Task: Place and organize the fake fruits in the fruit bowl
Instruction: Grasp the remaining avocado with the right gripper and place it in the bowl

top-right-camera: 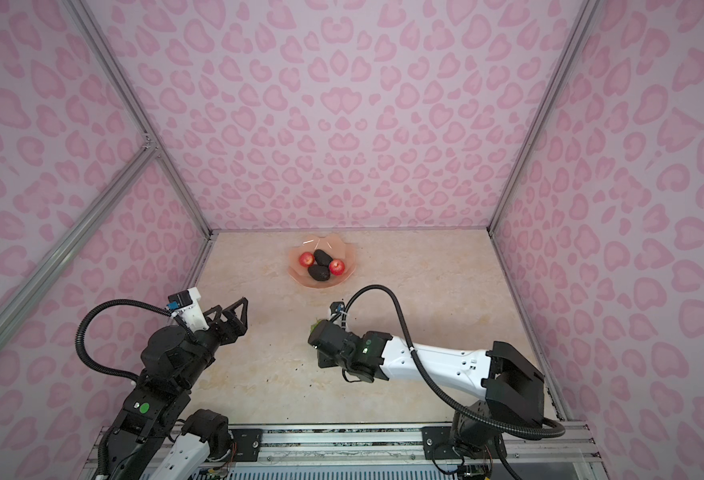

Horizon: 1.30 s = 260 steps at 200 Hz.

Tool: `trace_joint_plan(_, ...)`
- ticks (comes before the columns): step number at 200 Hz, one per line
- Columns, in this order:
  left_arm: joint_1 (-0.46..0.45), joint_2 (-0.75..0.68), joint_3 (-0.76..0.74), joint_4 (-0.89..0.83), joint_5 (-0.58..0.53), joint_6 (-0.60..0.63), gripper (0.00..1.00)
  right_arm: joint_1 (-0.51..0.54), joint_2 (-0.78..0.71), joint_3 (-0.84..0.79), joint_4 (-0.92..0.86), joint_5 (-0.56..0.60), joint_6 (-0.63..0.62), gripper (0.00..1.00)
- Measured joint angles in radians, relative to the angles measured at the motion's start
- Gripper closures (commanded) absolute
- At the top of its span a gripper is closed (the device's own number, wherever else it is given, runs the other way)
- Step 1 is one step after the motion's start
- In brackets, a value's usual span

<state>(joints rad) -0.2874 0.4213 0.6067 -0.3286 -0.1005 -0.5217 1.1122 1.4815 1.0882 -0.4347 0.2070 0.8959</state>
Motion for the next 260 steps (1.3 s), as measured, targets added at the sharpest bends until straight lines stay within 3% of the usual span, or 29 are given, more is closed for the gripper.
trace_joint_plan(39, 0.0, -0.021, -0.024, -0.045, 0.03, -0.042, 0.13, -0.244, 0.047, 0.14, -0.019, 0.022, -0.222, 0.73)
trace_joint_plan(90, 0.0, -0.043, -0.048, -0.093, 0.079, -0.076, 0.13, -0.456, 0.379, 0.467, -0.023, -0.056, -0.434, 0.74)
trace_joint_plan(165, 0.0, -0.081, -0.058, -0.117, 0.199, -0.051, 0.13, -0.513, 0.81, 0.934, -0.108, -0.119, -0.584, 0.74)
trace_joint_plan(211, 0.0, -0.093, -0.052, -0.133, 0.207, -0.041, 0.13, -0.522, 0.982, 1.197, -0.201, -0.117, -0.679, 0.72)
trace_joint_plan(260, 0.0, -0.084, -0.042, -0.147, 0.209, -0.029, 0.13, -0.522, 1.136, 1.435, -0.307, -0.103, -0.738, 0.42)
